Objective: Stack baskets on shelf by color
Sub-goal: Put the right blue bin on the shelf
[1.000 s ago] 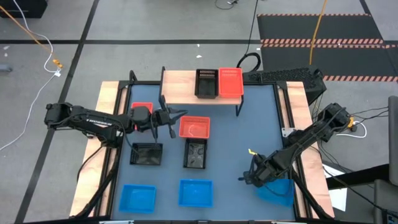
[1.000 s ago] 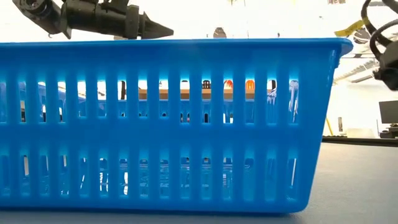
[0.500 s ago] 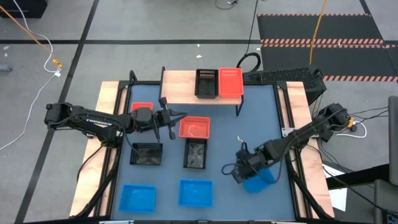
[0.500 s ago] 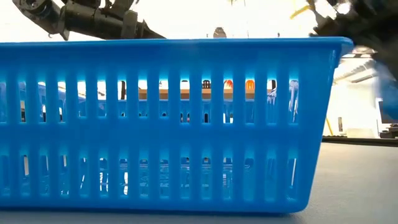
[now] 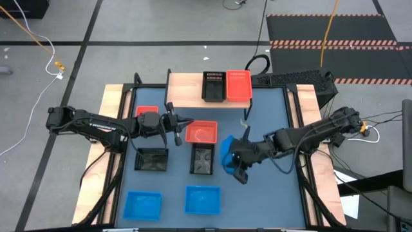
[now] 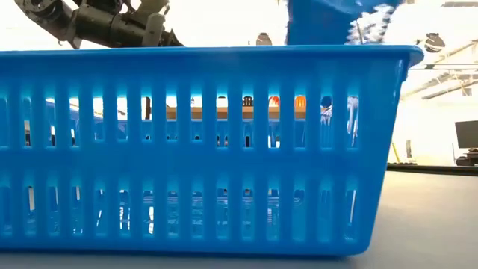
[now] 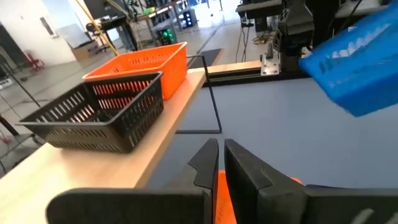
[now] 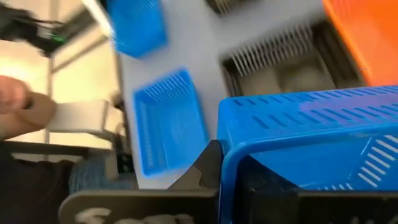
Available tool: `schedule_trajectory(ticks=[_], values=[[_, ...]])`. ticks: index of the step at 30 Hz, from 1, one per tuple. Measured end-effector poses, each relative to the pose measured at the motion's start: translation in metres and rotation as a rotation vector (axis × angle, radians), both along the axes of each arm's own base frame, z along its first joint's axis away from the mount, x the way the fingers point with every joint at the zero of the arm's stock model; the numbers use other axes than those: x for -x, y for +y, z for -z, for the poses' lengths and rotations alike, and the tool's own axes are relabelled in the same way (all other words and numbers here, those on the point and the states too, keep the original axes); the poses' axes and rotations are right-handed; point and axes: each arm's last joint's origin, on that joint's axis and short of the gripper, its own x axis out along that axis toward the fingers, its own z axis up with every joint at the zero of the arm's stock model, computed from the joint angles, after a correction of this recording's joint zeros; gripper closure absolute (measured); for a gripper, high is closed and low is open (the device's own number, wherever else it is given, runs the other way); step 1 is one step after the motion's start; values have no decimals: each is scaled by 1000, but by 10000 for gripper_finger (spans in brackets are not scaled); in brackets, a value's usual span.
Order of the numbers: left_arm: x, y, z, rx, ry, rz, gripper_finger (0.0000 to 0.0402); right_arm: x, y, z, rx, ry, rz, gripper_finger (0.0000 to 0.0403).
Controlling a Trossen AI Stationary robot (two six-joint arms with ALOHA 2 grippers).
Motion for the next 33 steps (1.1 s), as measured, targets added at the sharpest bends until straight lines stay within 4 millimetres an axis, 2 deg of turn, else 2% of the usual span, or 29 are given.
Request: schedule_trajectory(ticks=[6,11,16,22,25,27,30,33], values=[[1,-7,4,-42,57,13,371,-14,-19,-32,207,-194,-170,403],[8,-16,5,-93,102,-222,371,-35,-45,-38,469,-258,-289,403],[17,-24,-2,-112,78,-334,371,-66,-90,-44,679,-284,-302,403],[27,-23,-4,-142,115,-465,371,-108,-147,-57,856,-383,-193,403],[36,-20,-3,-172,165,-555,371,-127,-174,-54,879,-392,-134,403],[40,-19,-3,-171,172,-581,371,-139,-192,-45,862,-364,-95,403],[44,-18,-5,-165,173,-590,371,-157,-217,-22,817,-318,-33,403],[48,-17,-7,-167,180,-590,371,-167,-233,4,816,-257,-2,403]])
